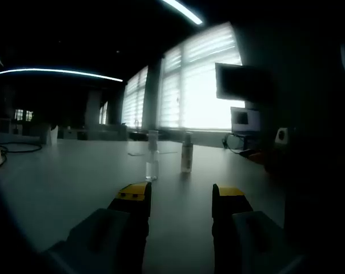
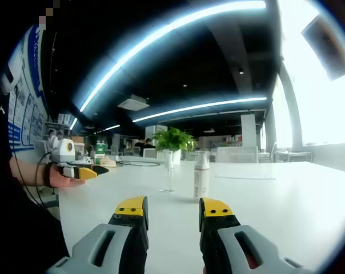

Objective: Clamp pump bottle remove cover press pump head put on cover

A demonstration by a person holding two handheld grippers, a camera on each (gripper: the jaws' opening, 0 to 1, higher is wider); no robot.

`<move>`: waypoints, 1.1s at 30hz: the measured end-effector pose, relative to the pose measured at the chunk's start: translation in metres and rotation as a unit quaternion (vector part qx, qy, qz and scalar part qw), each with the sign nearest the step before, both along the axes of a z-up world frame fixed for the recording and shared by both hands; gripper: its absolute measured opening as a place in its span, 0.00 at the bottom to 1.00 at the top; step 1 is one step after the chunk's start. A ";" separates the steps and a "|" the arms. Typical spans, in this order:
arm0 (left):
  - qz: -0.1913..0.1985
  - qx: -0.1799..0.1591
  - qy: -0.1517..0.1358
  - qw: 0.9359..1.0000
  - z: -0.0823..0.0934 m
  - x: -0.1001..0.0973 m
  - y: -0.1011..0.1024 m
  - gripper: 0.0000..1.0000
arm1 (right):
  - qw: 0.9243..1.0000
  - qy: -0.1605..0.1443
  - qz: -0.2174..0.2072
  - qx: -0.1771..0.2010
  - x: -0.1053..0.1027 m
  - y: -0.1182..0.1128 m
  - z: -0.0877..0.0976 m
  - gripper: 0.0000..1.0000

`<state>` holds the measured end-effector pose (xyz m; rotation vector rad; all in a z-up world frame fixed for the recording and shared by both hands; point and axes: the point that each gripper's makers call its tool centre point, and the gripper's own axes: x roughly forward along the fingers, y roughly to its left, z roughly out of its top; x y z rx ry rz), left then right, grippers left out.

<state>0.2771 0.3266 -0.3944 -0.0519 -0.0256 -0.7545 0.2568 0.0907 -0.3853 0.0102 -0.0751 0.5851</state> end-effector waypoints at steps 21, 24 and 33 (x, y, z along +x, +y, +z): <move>-0.002 -0.002 0.001 1.000 0.000 -0.001 -0.003 0.33 | 1.000 0.000 -0.001 0.000 0.001 0.000 0.000 0.30; -0.002 -0.002 0.000 1.000 0.000 0.000 -0.001 0.33 | 1.000 0.000 -0.001 0.000 0.001 0.000 0.000 0.30; -0.001 0.000 0.000 1.000 0.000 0.000 -0.001 0.33 | 1.000 -0.001 0.000 0.000 0.001 -0.001 0.000 0.30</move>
